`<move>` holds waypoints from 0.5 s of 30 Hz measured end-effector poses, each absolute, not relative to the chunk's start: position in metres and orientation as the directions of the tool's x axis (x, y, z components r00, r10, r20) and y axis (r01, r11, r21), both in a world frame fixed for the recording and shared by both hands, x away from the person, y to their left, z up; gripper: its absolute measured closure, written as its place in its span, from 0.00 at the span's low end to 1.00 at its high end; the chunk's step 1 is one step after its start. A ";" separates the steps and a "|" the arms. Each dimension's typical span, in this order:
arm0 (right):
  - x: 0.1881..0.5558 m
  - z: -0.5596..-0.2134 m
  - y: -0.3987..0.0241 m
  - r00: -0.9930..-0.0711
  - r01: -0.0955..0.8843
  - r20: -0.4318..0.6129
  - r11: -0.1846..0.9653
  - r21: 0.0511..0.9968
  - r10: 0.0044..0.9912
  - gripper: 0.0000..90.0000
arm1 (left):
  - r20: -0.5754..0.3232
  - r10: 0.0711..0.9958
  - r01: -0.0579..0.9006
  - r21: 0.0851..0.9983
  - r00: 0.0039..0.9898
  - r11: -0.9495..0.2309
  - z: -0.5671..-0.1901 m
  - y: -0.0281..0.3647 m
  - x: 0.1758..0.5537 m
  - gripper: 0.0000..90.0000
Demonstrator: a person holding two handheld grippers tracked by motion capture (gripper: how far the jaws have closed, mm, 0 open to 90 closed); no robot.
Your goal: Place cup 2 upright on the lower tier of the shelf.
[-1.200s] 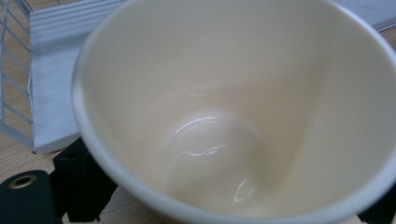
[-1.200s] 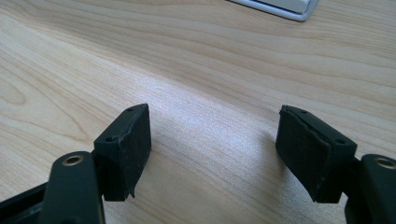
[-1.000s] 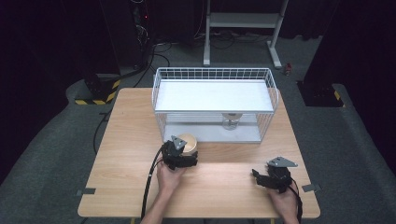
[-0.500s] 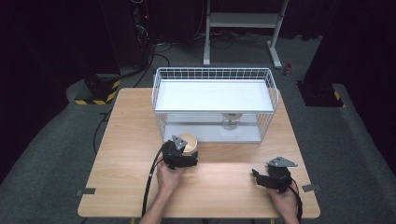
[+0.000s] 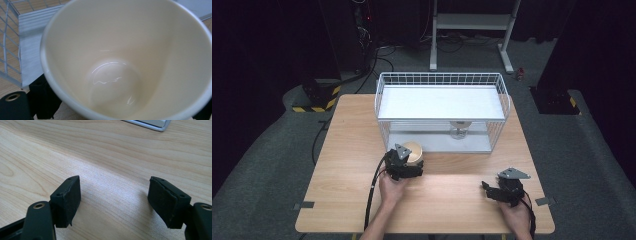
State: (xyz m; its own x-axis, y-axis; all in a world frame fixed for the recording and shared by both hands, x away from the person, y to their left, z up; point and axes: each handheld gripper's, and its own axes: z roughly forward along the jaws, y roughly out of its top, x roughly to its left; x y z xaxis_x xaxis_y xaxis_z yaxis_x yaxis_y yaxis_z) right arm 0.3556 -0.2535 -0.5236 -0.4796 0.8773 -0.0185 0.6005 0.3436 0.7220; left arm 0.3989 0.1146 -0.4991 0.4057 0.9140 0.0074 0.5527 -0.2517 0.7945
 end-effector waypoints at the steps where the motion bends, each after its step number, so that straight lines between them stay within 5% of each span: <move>1: 0.356 -0.524 -0.253 -0.480 0.601 -0.018 0.344 0.722 0.877 0.30 | 0.008 0.913 0.551 0.795 0.408 -0.254 -0.499 0.115 0.399 0.10; 15: 0.356 -0.524 -0.254 -0.482 0.599 -0.021 0.346 0.722 0.876 0.30 | 0.036 0.900 0.550 0.781 0.434 -0.296 -0.484 0.110 0.414 0.10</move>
